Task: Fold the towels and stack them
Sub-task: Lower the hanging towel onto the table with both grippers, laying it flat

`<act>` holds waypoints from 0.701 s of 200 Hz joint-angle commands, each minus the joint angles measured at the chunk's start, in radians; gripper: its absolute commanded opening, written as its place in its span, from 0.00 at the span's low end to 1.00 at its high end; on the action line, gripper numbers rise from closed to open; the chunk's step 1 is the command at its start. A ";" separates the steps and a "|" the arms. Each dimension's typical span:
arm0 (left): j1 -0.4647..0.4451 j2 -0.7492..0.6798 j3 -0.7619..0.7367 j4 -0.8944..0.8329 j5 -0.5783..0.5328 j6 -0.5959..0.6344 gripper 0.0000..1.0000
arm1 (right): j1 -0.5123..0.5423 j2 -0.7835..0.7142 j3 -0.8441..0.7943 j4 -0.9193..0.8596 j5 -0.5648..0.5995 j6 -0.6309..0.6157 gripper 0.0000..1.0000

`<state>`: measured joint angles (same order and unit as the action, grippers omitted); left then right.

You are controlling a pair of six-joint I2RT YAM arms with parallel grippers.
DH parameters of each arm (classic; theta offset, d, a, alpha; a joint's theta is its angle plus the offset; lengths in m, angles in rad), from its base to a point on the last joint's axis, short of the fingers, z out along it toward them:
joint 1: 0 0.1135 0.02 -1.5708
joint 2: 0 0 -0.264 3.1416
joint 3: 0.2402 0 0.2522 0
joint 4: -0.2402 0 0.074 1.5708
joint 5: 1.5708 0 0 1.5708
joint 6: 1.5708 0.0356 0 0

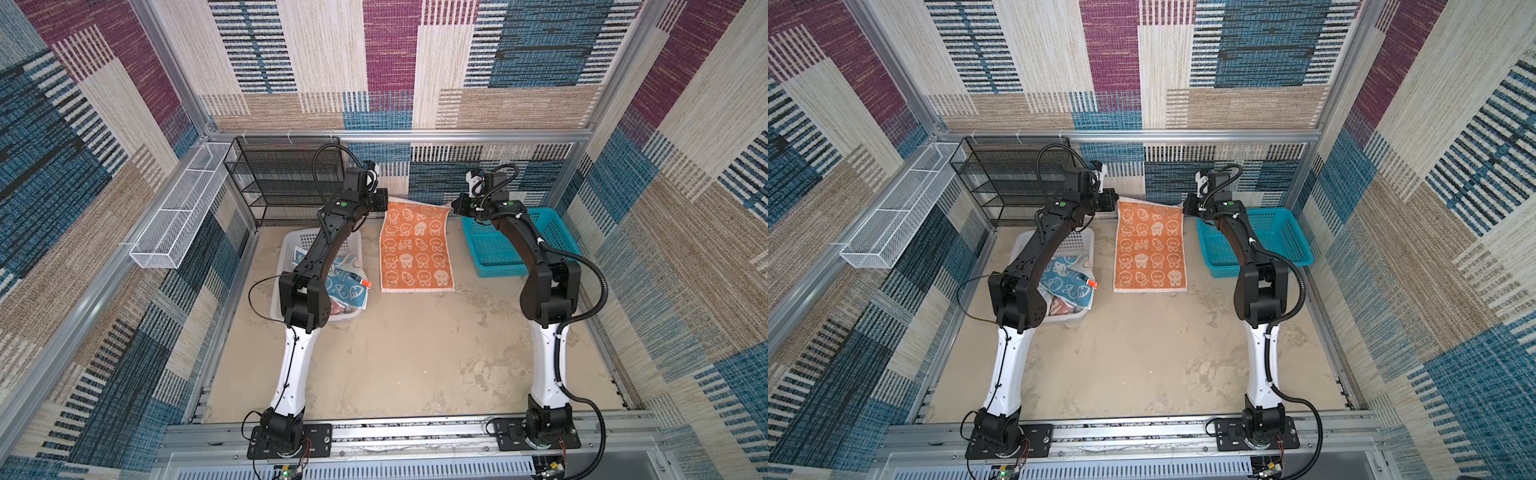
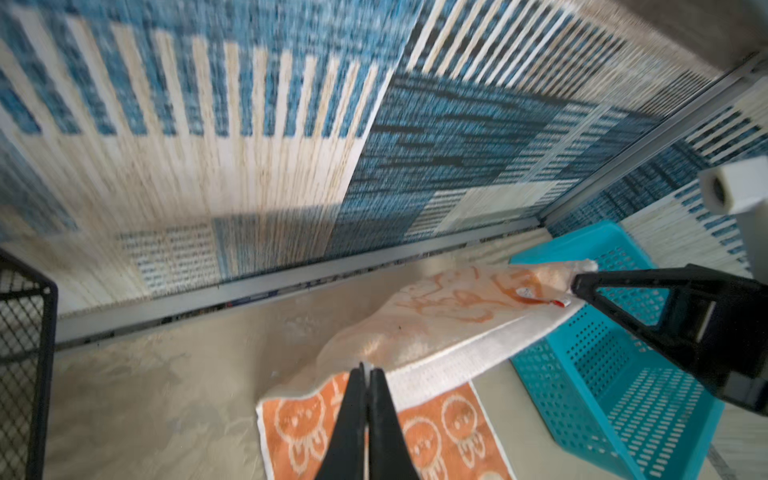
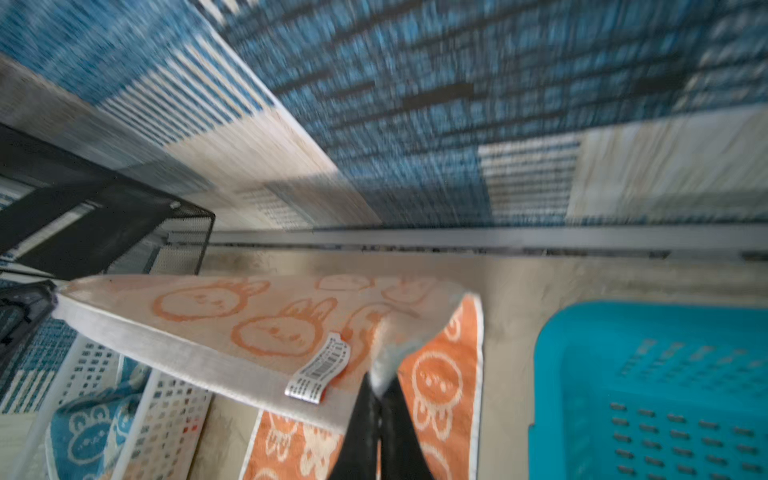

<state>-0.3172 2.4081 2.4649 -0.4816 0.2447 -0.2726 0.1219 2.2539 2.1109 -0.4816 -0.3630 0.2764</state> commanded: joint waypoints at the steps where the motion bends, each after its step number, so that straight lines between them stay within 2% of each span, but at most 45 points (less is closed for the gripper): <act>1: 0.000 -0.047 -0.095 -0.118 0.011 -0.025 0.00 | 0.017 -0.071 -0.132 0.071 -0.027 0.009 0.00; 84: -0.002 -0.142 -0.399 -0.260 0.018 -0.014 0.00 | 0.077 -0.230 -0.623 0.198 0.003 0.031 0.00; 112: -0.011 -0.161 -0.467 -0.270 0.036 -0.011 0.00 | 0.078 -0.241 -0.707 0.233 0.028 0.036 0.00; 140: -0.032 -0.181 -0.469 -0.288 0.009 0.004 0.00 | 0.079 -0.260 -0.705 0.225 0.031 0.037 0.00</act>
<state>-0.3367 2.2536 1.9919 -0.7376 0.2687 -0.2852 0.2016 2.0228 1.4025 -0.3012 -0.3588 0.3069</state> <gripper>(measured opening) 0.050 0.056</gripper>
